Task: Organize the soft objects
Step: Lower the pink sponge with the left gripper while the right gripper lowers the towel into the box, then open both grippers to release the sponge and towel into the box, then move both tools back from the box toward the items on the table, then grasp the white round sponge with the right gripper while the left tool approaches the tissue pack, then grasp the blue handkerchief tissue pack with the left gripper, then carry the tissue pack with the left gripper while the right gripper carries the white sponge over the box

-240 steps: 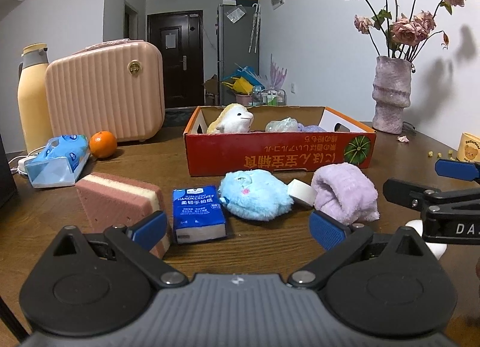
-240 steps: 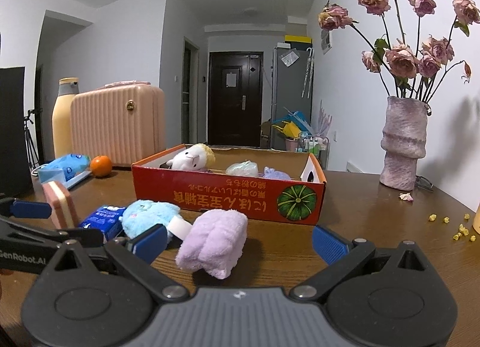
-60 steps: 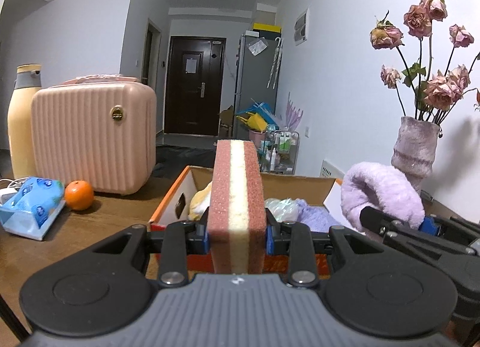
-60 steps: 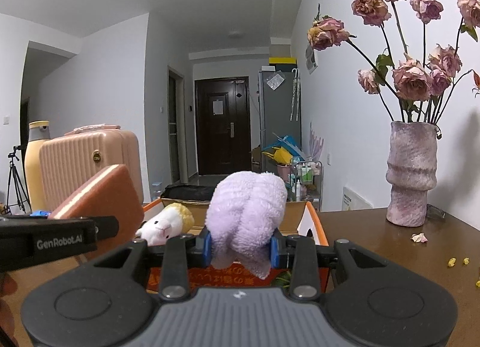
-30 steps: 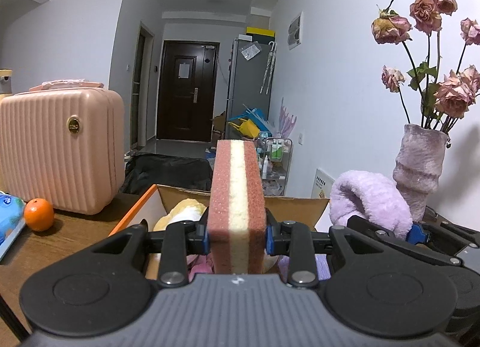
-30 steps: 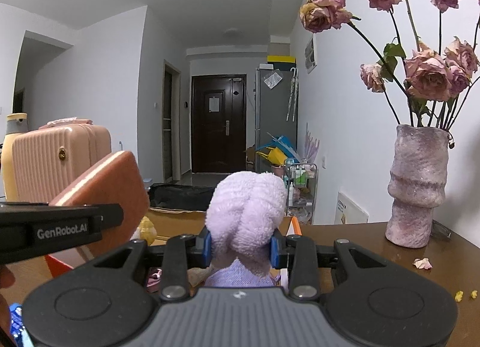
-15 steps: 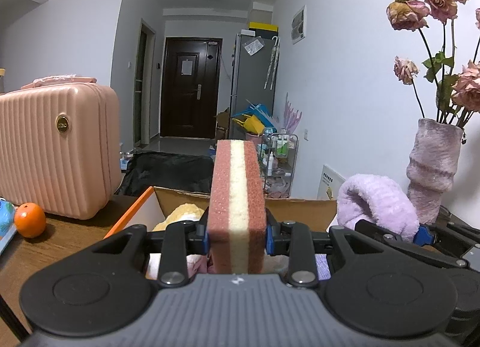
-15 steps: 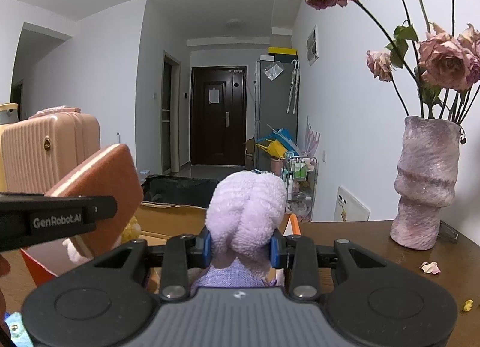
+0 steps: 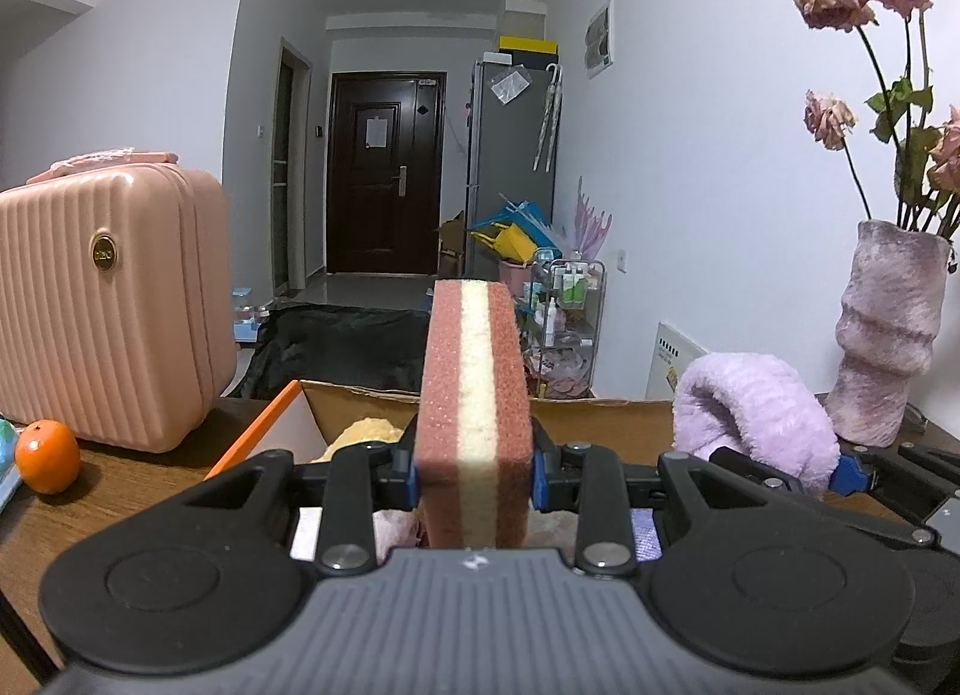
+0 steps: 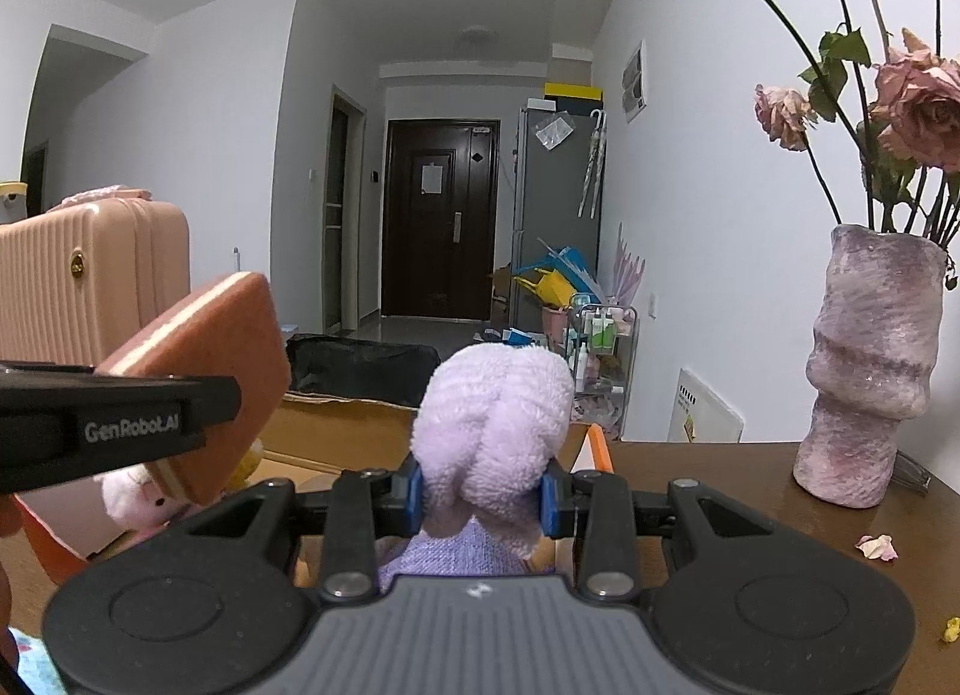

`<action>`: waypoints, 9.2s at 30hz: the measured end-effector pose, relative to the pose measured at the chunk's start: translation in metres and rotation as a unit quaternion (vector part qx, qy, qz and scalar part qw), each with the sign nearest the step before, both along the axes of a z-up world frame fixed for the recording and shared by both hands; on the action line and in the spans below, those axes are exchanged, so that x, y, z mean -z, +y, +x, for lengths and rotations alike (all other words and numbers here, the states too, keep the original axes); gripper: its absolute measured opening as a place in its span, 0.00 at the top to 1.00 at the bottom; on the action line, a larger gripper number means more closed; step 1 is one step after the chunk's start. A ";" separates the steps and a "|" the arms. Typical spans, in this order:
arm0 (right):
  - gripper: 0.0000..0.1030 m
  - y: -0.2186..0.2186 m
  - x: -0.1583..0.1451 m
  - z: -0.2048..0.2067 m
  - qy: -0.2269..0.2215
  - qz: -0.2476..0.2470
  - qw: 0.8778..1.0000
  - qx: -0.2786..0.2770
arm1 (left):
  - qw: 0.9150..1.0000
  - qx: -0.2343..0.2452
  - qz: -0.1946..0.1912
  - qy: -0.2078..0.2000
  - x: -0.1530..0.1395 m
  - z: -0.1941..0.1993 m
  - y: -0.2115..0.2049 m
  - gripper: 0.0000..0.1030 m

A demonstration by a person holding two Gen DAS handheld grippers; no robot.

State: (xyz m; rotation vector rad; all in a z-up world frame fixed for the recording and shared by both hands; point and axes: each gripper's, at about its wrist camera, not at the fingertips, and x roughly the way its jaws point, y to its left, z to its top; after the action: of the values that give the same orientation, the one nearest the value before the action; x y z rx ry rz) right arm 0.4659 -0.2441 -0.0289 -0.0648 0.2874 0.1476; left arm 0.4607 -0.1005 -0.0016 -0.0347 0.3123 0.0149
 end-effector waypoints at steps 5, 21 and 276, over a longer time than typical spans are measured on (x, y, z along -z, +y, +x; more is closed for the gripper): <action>0.67 0.000 0.003 0.008 0.003 -0.005 1.000 -0.003 | 1.000 -0.002 0.004 0.005 0.004 0.008 -0.001 0.69; 0.02 -0.005 0.010 0.005 0.007 -0.003 1.000 0.013 | 0.999 -0.034 -0.007 0.007 0.007 0.007 0.010 0.01; 0.46 0.041 0.013 -0.161 0.014 0.049 0.998 0.036 | 0.998 -0.007 -0.034 0.050 0.002 -0.159 0.093 0.49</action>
State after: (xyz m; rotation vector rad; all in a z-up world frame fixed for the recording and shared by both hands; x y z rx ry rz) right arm 0.3050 -0.2033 -0.0420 0.0455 0.3089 0.0913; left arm 0.3020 -0.0071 -0.0037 -0.1029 0.4129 0.0199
